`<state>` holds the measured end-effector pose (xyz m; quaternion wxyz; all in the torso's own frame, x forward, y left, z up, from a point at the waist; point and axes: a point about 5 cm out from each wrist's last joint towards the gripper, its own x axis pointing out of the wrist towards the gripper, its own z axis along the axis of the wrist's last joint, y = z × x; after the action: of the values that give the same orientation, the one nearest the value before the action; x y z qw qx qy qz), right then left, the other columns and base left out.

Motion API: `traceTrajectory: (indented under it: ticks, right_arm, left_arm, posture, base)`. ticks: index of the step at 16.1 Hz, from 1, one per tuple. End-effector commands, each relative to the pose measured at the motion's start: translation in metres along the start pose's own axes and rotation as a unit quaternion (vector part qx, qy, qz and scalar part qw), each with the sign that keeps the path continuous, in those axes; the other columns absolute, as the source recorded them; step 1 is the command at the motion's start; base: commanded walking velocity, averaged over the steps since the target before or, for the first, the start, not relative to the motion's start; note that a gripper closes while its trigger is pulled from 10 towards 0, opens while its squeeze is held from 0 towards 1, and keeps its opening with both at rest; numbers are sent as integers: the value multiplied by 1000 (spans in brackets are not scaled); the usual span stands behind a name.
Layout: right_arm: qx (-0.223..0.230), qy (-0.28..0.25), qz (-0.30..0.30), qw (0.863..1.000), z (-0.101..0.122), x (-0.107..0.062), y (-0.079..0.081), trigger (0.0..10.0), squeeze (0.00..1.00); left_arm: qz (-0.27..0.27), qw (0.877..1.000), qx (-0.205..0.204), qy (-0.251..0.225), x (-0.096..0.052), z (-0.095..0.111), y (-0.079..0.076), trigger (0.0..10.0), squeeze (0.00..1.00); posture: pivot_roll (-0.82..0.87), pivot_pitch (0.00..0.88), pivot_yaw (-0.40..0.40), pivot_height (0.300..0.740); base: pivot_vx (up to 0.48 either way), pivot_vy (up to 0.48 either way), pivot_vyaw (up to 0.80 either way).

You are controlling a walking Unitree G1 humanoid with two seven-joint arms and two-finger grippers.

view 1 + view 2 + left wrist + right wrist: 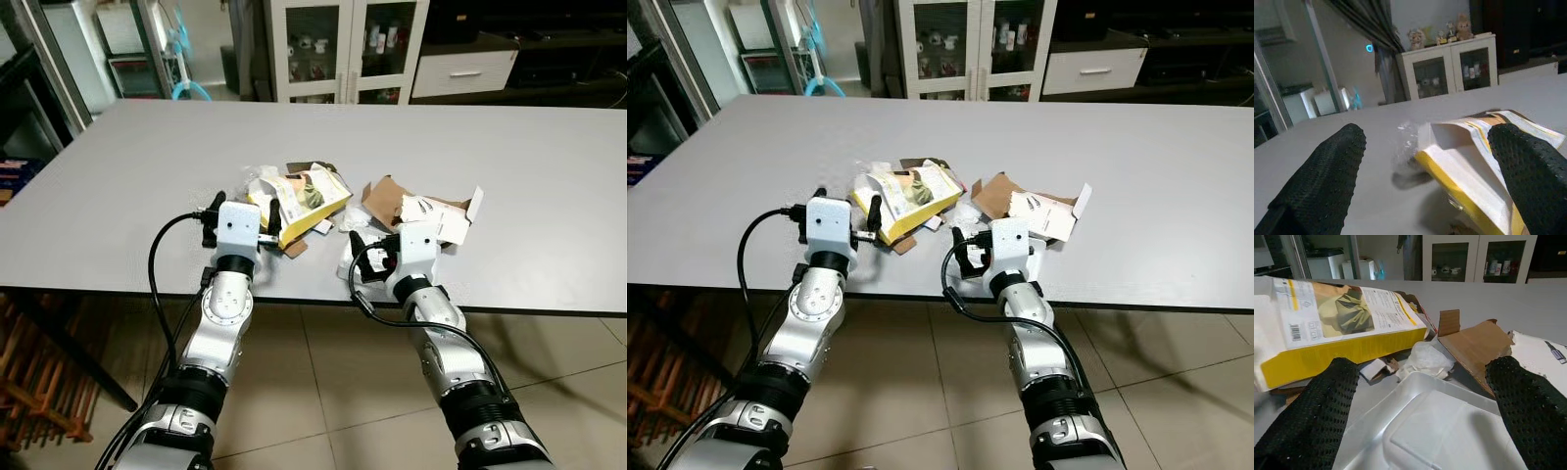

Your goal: Picking trash to rubbish bin

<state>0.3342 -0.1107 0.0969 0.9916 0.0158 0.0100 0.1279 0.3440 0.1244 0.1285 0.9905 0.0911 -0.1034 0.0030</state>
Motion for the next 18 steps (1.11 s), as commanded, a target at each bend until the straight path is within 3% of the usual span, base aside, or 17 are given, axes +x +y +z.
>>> traceTrajectory:
  ticks: [1,5,10,14,18]
  right_arm:
    - [4,-3,0,1000,1,1,-1,10000,0]
    - [4,-4,2,1000,1,1,0,10000,0]
    - [4,-5,-2,1000,0,-5,0,10000,0]
    - [17,-8,0,1000,-2,-18,1,10000,0]
    - [25,-22,37,999,7,-25,9,10000,0]
  left_arm:
    - [12,1000,9,-7,6,6,3,10000,0]
    - [16,999,6,30,9,-5,6,10000,0]
    - [-30,997,-34,56,27,0,-8,10000,0]
    - [-34,998,-36,41,39,13,-9,10000,0]
    - [1,998,-65,-11,49,36,-3,10000,0]
  posture:
    - [17,20,29,740]
    - [16,22,28,740]
    - [-14,48,26,740]
    - [-41,97,19,740]
    - [-51,116,4,740]
  base:
    - [0,0,0]
    - [0,0,0]
    - [0,0,0]
    - [0,0,0]
    - [0,0,0]
